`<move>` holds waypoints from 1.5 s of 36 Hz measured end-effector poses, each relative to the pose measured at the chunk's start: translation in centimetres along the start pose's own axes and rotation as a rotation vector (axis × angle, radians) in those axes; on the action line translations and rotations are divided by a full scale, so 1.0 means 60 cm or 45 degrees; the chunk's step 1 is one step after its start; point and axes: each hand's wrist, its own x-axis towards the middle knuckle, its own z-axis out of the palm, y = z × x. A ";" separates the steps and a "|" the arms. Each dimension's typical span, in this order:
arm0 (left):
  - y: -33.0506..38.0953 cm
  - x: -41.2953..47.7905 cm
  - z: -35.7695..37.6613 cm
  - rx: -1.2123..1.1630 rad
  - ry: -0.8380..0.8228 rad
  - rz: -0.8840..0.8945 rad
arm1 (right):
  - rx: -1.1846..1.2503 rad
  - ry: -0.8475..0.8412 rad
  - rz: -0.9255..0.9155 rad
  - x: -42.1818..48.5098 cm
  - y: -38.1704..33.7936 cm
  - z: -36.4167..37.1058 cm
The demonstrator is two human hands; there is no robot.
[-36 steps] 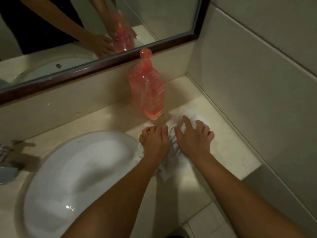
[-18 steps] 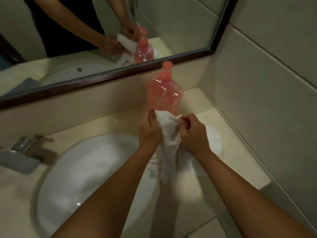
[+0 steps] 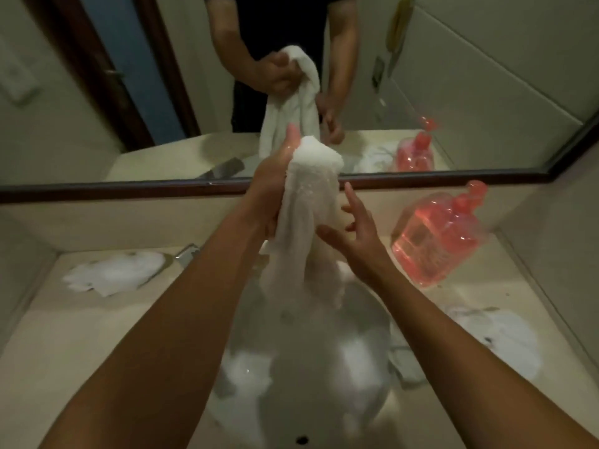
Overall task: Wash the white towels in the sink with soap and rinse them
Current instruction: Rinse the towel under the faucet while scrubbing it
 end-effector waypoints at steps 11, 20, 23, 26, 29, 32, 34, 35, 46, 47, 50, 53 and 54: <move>0.008 -0.001 -0.143 0.044 -0.074 -0.098 | 0.642 -0.515 0.181 0.038 -0.058 0.122; -0.063 0.006 -0.187 -0.276 -0.057 -0.288 | 0.985 -0.607 0.396 0.012 -0.094 0.110; -0.065 0.015 -0.174 0.069 0.203 -0.139 | 0.983 -0.556 0.451 0.012 -0.092 0.086; -0.042 0.021 -0.167 0.138 0.281 -0.039 | 0.710 -0.556 0.421 0.013 -0.079 0.063; -0.015 0.022 -0.155 0.208 0.223 0.026 | 0.536 -0.494 0.402 0.023 -0.048 0.043; -0.005 0.026 -0.133 0.259 0.089 -0.006 | 0.275 -0.508 0.389 0.027 -0.044 0.020; 0.003 0.027 -0.113 0.370 0.014 -0.006 | 0.025 -0.552 0.349 0.031 -0.046 0.008; 0.010 0.026 -0.102 0.425 -0.005 0.011 | -0.067 -0.605 0.333 0.032 -0.047 0.005; 0.024 0.084 -0.069 0.583 0.036 0.209 | 0.753 -0.670 0.568 0.022 -0.047 0.031; 0.011 0.082 -0.073 0.572 0.026 0.159 | 0.827 -0.639 0.598 0.023 -0.046 0.033; -0.050 0.069 -0.090 0.622 -0.015 0.032 | 0.938 -0.554 0.678 0.026 -0.039 0.039; -0.138 0.049 -0.115 0.650 0.154 -0.092 | 1.011 -0.458 0.732 0.026 -0.034 0.047; -0.170 0.041 -0.122 0.674 0.199 -0.151 | 1.051 -0.418 0.743 0.027 -0.030 0.049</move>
